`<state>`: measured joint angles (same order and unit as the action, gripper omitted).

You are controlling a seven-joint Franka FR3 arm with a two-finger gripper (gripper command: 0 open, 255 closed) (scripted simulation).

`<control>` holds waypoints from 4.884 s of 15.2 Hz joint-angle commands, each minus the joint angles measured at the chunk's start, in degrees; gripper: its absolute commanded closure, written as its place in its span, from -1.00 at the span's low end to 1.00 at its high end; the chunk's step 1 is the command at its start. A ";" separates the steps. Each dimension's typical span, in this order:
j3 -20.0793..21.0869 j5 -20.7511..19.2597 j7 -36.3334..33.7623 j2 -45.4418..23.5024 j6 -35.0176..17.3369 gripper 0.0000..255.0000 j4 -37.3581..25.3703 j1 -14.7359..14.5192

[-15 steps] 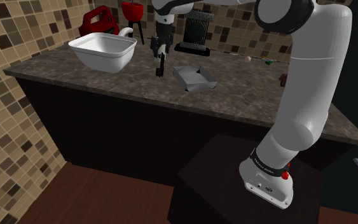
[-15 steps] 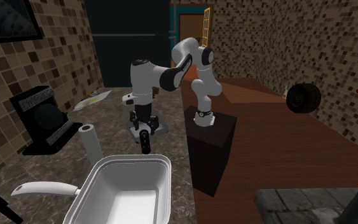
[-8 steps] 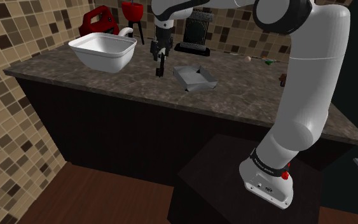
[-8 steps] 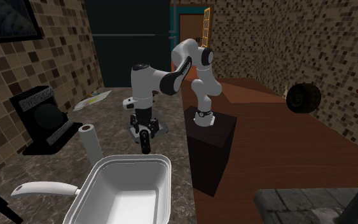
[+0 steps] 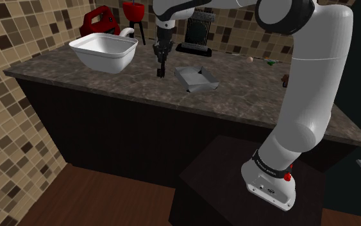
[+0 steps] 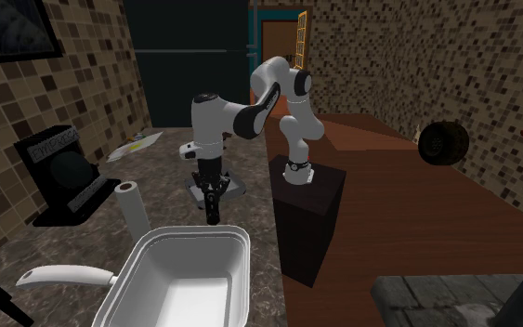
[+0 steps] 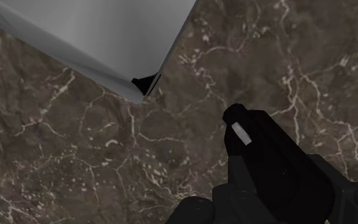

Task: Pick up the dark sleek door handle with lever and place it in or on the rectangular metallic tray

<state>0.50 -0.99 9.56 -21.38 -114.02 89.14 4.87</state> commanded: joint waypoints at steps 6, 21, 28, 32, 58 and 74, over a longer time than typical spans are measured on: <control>-0.01 0.00 0.02 0.15 0.69 1.00 -0.53 0.01; 0.01 0.06 0.17 0.75 11.97 1.00 -11.22 -0.02; 0.01 0.06 0.23 -0.19 17.65 1.00 -17.84 -0.04; -1.04 0.58 3.62 7.82 15.58 1.00 -7.79 2.33; -6.32 0.72 15.12 25.66 4.43 1.00 21.14 8.56; -6.36 0.80 15.18 24.88 -1.03 -1.00 25.83 8.58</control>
<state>-5.86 -0.18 24.75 3.49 -115.05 114.97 13.45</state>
